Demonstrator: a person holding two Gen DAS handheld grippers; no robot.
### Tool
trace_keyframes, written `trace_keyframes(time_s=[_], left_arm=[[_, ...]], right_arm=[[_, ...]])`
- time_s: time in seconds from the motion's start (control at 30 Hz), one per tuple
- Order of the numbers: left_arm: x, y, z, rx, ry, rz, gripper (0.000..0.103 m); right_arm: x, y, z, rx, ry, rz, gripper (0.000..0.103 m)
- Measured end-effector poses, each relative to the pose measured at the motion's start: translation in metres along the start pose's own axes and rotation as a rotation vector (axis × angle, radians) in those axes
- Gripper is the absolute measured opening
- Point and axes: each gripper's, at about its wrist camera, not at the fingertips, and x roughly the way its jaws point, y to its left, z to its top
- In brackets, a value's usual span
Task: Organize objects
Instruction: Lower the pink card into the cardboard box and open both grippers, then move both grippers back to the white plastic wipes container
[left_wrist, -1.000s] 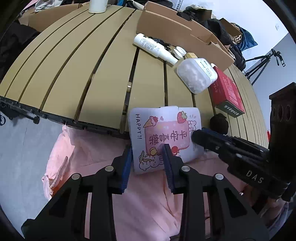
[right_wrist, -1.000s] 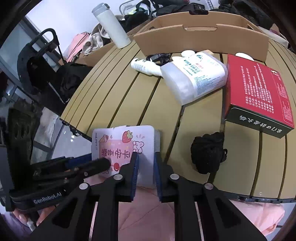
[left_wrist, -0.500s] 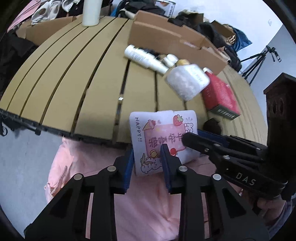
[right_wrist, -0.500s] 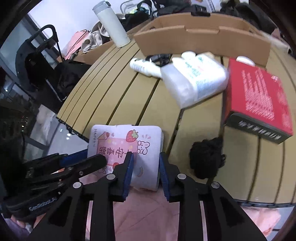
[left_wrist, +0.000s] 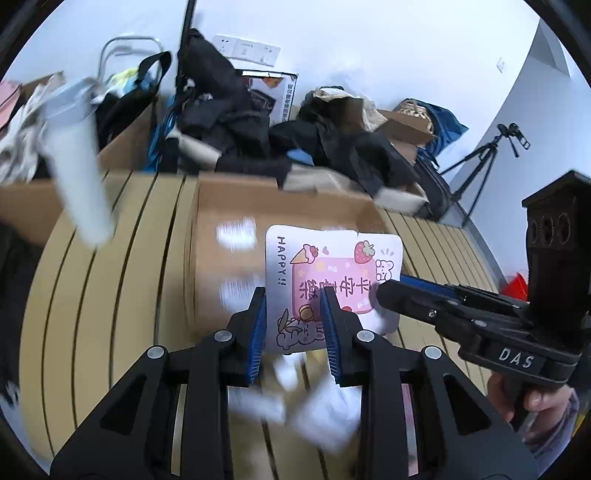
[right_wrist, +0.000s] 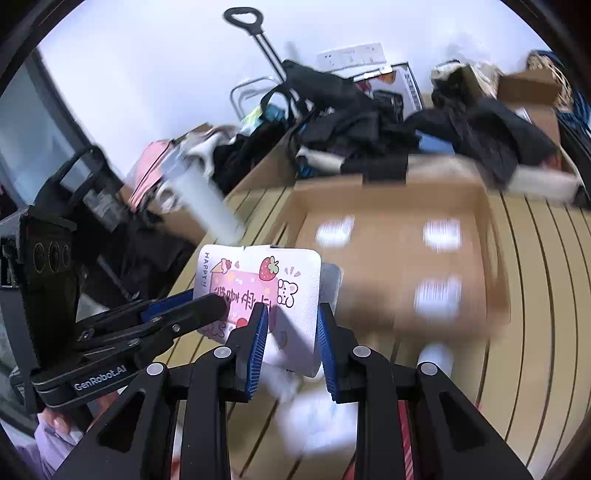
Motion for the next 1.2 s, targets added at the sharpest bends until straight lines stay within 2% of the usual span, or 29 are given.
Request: trace_keyframes(time_s=[0.1, 0.27, 0.33, 0.43, 0.47, 0.5, 0.57, 0.63, 0.7, 0.8, 0.87, 0.93, 1.0, 1.07, 1.13, 1.2], left_arm=[[0.058, 0.023, 0.041, -0.033, 0.069, 0.028, 0.025], [0.142, 0.055, 0.063, -0.006, 0.211, 0.169, 0.025], [0.156, 0.064, 0.061, -0.015, 0.232, 0.210, 0.034], [0.157, 0.069, 0.055, -0.018, 0.203, 0.176, 0.041], [0.154, 0.070, 0.054, -0.013, 0.199, 0.169, 0.043], [0.149, 0.067, 0.052, -0.003, 0.196, 0.165, 0.046], [0.133, 0.062, 0.051, 0.020, 0.178, 0.186, 0.055], [0.102, 0.056, 0.053, 0.043, 0.121, 0.220, 0.063], [0.060, 0.052, 0.054, 0.043, 0.061, 0.210, 0.068], [0.001, 0.045, 0.051, 0.045, -0.002, 0.221, 0.078], [-0.044, 0.036, 0.042, 0.075, -0.048, 0.259, 0.085], [-0.084, 0.023, 0.025, 0.128, -0.075, 0.302, 0.093], [-0.114, 0.012, 0.004, 0.164, -0.081, 0.341, 0.093], [-0.146, -0.003, -0.024, 0.196, -0.085, 0.330, 0.095], [-0.166, -0.016, -0.044, 0.220, -0.084, 0.323, 0.100], [-0.179, -0.029, -0.063, 0.244, -0.090, 0.326, 0.100]], right_arm=[[0.048, -0.026, 0.041, 0.040, 0.034, -0.012, 0.029], [0.150, -0.067, 0.075, 0.123, 0.172, -0.027, 0.030], [0.181, -0.076, 0.079, 0.150, 0.218, -0.057, 0.030], [0.204, -0.078, 0.080, 0.146, 0.255, -0.079, 0.033], [0.204, -0.077, 0.079, 0.141, 0.239, -0.088, 0.041], [0.200, -0.076, 0.079, 0.140, 0.207, -0.086, 0.061], [0.189, -0.074, 0.081, 0.139, 0.168, -0.087, 0.090], [0.168, -0.069, 0.083, 0.129, 0.134, -0.080, 0.090], [0.138, -0.060, 0.085, 0.096, 0.108, -0.094, 0.090], [0.079, -0.042, 0.080, 0.008, 0.069, -0.123, 0.090], [0.038, -0.030, 0.072, -0.040, 0.052, -0.134, 0.090], [-0.006, -0.016, 0.057, -0.081, 0.036, -0.138, 0.090], [-0.046, -0.009, 0.038, -0.103, 0.007, -0.147, 0.090], [-0.081, -0.003, 0.015, -0.116, -0.013, -0.152, 0.090], [-0.115, 0.001, -0.011, -0.129, -0.046, -0.147, 0.090], [-0.144, 0.004, -0.036, -0.138, -0.080, -0.178, 0.090]])
